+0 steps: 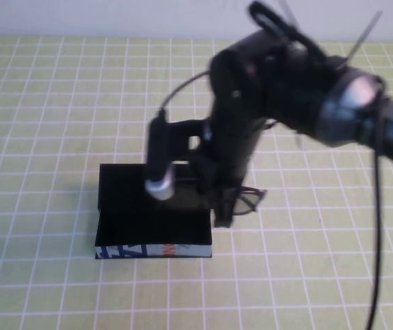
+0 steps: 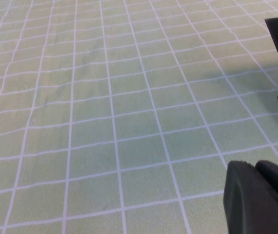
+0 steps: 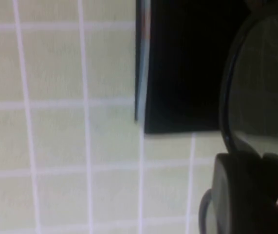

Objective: Return glasses to glasses case
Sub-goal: Place the glasses in the glasses case

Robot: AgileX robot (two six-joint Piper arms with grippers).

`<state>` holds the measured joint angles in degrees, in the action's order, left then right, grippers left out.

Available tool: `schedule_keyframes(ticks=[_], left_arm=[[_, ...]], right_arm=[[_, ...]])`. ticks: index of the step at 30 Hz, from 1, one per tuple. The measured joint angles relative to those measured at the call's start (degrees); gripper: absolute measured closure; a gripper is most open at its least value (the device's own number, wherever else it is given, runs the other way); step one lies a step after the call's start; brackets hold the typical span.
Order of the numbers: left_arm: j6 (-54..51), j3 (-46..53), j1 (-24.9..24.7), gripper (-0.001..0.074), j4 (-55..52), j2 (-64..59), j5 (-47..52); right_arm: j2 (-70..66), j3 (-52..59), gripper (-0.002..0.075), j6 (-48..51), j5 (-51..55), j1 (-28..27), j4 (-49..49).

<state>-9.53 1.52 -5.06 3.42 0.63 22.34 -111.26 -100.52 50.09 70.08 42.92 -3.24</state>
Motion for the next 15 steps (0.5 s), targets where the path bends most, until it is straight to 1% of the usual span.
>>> schedule_keyframes(ticks=[7, 11, 15], left_arm=[[0.0, 0.0, 0.0, 0.0737, 0.0, 0.0, 0.0], [0.0, 0.0, 0.0, 0.0737, 0.0, 0.0, 0.0], [0.0, 0.0, 0.0, 0.0737, 0.0, 0.0, 0.0]], right_arm=[[-9.6, -10.0, 0.0658, 0.2, 0.0, 5.9, -1.9], [-13.1, -12.6, 0.0658, 0.4, 0.0, 7.6, -2.8], [-15.1, -13.8, 0.0658, 0.4, 0.1, 8.1, -3.3]])
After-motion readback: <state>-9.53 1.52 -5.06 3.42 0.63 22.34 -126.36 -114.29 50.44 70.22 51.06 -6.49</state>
